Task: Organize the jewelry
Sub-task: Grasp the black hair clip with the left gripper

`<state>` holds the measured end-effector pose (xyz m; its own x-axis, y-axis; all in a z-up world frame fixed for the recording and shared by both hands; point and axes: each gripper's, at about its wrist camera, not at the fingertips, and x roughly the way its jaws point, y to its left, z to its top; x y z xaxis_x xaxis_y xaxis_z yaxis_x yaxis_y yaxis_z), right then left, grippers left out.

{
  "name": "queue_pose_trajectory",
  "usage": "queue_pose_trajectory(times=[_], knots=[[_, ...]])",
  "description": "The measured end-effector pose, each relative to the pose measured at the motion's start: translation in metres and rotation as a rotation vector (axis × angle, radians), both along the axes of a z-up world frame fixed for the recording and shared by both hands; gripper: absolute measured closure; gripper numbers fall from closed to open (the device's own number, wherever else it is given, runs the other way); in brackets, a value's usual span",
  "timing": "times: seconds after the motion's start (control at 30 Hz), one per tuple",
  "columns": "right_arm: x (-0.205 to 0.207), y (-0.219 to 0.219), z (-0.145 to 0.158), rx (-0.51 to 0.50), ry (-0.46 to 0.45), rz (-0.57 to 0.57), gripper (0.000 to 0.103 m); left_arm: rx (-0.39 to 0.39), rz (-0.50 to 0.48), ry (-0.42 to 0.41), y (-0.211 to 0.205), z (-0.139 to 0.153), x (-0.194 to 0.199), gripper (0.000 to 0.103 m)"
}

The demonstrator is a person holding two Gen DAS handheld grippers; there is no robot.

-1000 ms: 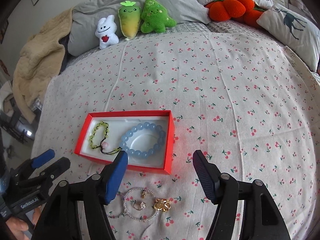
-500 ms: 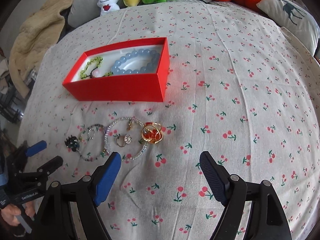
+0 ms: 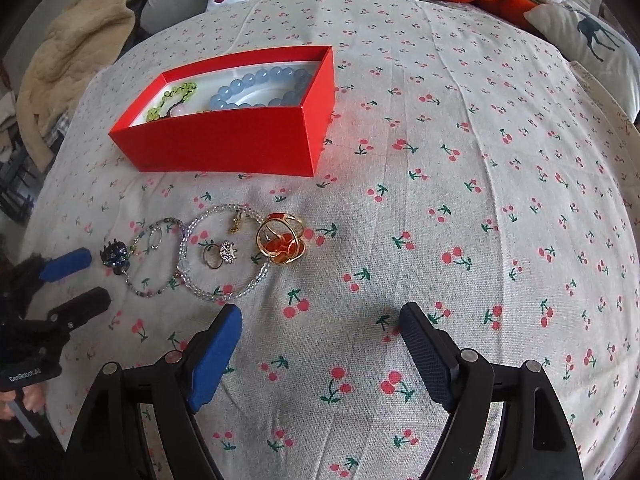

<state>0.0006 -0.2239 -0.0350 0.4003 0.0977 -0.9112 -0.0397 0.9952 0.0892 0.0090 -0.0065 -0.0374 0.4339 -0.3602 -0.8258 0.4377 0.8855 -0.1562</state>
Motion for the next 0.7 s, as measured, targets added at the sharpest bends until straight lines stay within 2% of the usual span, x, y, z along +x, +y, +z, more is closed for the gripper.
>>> queue_pose_trajectory(times=[0.17,0.5,0.63,0.67,0.7], knots=[[0.003,-0.004,0.001,0.027,0.002,-0.013,0.021,-0.030,-0.003,0.013,-0.003,-0.001,0.007,0.048],[0.010,-0.006,0.001,0.053,0.009,-0.024,0.021,-0.064,-0.015,0.036,-0.001,-0.001,0.014,0.074],[0.013,-0.005,0.002,0.063,0.011,-0.021,0.021,-0.058,-0.023,0.040,-0.004,-0.002,0.015,0.078],[0.014,-0.005,0.003,0.064,0.009,-0.021,0.021,-0.056,-0.024,0.042,-0.005,-0.002,0.015,0.080],[0.014,-0.004,0.003,0.065,0.008,-0.020,0.021,-0.056,-0.024,0.042,-0.005,-0.002,0.014,0.087]])
